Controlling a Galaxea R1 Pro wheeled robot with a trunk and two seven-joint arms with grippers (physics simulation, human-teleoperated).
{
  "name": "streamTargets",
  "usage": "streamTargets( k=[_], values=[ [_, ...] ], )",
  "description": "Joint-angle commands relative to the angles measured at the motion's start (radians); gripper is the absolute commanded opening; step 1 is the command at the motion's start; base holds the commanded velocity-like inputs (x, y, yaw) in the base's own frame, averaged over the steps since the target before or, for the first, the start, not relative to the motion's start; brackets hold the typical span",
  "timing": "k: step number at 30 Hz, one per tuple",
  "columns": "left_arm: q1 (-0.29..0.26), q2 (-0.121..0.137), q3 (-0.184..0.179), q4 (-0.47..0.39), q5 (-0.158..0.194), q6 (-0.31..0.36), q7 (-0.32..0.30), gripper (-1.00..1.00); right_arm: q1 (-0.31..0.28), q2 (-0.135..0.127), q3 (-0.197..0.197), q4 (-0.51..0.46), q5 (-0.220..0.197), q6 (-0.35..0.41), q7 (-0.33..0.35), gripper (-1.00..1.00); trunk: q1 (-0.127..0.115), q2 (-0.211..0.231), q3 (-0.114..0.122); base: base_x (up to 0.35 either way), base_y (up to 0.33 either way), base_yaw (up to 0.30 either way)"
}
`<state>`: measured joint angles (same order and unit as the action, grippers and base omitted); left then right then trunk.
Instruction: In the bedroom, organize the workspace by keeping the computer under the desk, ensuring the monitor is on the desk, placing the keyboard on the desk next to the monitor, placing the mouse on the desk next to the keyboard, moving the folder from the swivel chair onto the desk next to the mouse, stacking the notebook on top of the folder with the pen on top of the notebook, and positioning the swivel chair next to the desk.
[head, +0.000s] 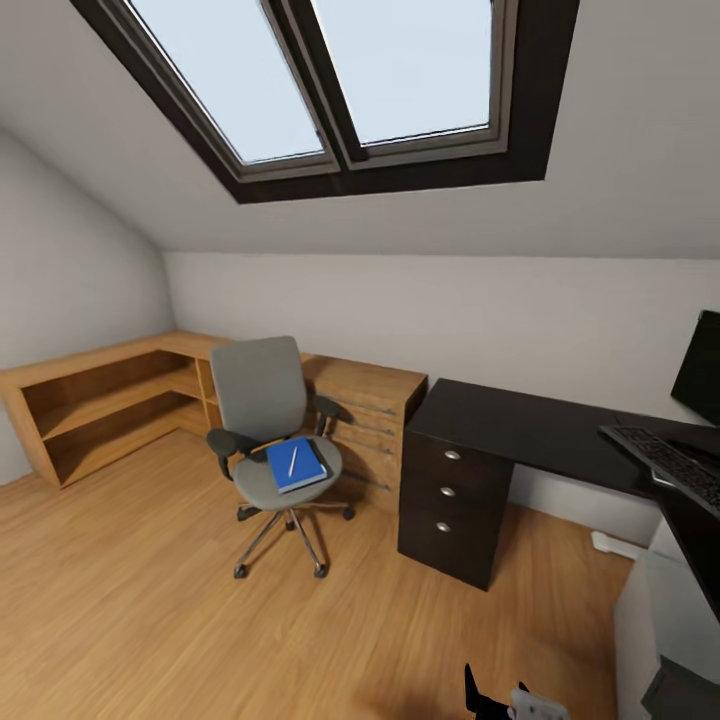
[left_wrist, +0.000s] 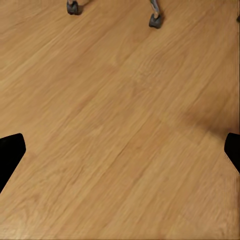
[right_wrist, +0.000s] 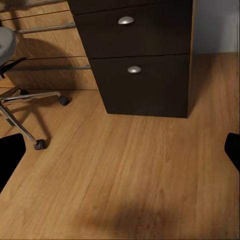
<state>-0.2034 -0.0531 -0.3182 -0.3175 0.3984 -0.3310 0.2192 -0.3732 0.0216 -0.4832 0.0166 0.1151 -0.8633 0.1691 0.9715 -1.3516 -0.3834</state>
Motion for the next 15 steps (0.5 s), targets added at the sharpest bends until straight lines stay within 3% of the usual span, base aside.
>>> streamTargets(
  k=[1,15],
  values=[
    [-0.001,0.001,-0.009,0.000,0.005,-0.003,0.008,1.00,-0.001,0.000,-0.009,0.002,0.010,-0.003,0.000,1.00,-0.004,0.007,0.002,0.000,0.000,-0.252],
    [0.000,0.000,-0.008,-0.001,0.004,0.000,0.009,1.00,-0.001,0.000,-0.009,0.002,0.011,-0.003,0.000,1.00,-0.058,0.105,0.051,0.000,0.000,-0.256]
  ],
)
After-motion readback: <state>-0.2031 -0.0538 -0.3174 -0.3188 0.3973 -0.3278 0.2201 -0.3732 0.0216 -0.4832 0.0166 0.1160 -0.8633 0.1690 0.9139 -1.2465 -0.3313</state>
